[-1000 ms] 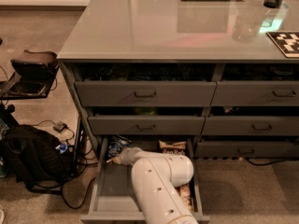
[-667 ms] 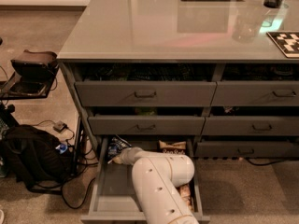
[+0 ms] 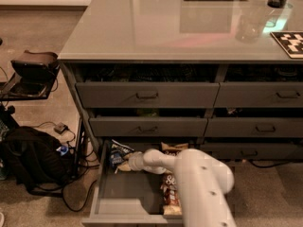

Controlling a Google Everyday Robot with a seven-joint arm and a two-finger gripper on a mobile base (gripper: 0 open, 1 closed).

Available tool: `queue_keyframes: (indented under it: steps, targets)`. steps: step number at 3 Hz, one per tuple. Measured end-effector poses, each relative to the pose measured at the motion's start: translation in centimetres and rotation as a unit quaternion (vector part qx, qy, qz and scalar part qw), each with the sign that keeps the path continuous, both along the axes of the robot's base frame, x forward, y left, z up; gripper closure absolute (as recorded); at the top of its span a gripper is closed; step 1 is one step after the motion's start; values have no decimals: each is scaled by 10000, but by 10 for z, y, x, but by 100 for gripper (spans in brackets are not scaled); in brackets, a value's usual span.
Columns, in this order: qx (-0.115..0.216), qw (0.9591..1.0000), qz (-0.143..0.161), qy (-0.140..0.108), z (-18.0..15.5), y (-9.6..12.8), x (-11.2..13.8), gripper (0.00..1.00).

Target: Pick blue chip bag from bottom drawer and place on counter

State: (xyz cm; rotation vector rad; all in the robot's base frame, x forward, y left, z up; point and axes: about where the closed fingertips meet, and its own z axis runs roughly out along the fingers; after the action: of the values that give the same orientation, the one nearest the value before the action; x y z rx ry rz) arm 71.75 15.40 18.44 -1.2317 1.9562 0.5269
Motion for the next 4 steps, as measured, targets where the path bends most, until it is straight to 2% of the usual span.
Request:
queue_keyframes:
  steps: [1, 2, 3, 4]
  targets:
    - [238, 9997, 97, 33, 5, -3, -33, 100]
    - [237, 9996, 110, 50, 4, -2, -34, 100]
    - [182, 9997, 143, 81, 13, -7, -55, 100]
    - [107, 9981, -468, -377, 87, -57, -36, 100]
